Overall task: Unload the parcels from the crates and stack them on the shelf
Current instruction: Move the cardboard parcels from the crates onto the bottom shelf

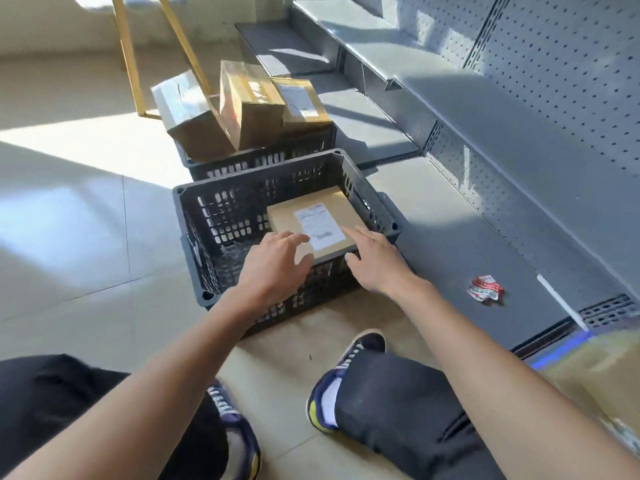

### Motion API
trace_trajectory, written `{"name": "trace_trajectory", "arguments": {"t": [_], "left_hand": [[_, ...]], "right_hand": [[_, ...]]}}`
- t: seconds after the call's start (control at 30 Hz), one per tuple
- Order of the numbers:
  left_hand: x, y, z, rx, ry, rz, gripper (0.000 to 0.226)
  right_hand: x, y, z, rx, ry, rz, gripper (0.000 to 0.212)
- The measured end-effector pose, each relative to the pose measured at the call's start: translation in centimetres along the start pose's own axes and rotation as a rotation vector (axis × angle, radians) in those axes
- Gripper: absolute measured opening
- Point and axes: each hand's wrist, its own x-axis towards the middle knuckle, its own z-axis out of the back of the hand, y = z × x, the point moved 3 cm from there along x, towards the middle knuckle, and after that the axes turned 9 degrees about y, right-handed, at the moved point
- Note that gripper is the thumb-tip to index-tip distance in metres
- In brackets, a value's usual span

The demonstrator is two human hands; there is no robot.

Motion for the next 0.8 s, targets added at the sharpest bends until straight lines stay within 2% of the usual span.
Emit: {"name": "trace_trajectory", "arguments": {"t": [0.2,0.33,0.5,0.63,0.8], "left_hand": [[5.2,3.3,-3.7,-0.037,0.063,0.046,0.042],[7.1,5.2,-6.3,-0.063,0.129,0.089,0.041],[7.6,6.9,-8.2,-0.082,0.181,0.129,0.033],[7.4,7.7,-9.0,-0.135,0.203,0.165,0.026],[7.0,8.0,-9.1,-0.139,0.191,0.183,0.029]], "right_hand": [[7.3,-2.0,-3.1,-0.012,0.062,-0.027,0.054],[10.7,-2.9,-5.4,-0.056,0.04,-0.002,0.052],[12.3,-2.9,-8.1,-0.058,0.1,-0.059,0.046],[12.5,-2.6,-8.7,-0.045,0.058,-0.069,0.042],[11.8,-2.7,-9.7,-0.056,0.015,-0.037,0.038]]}}
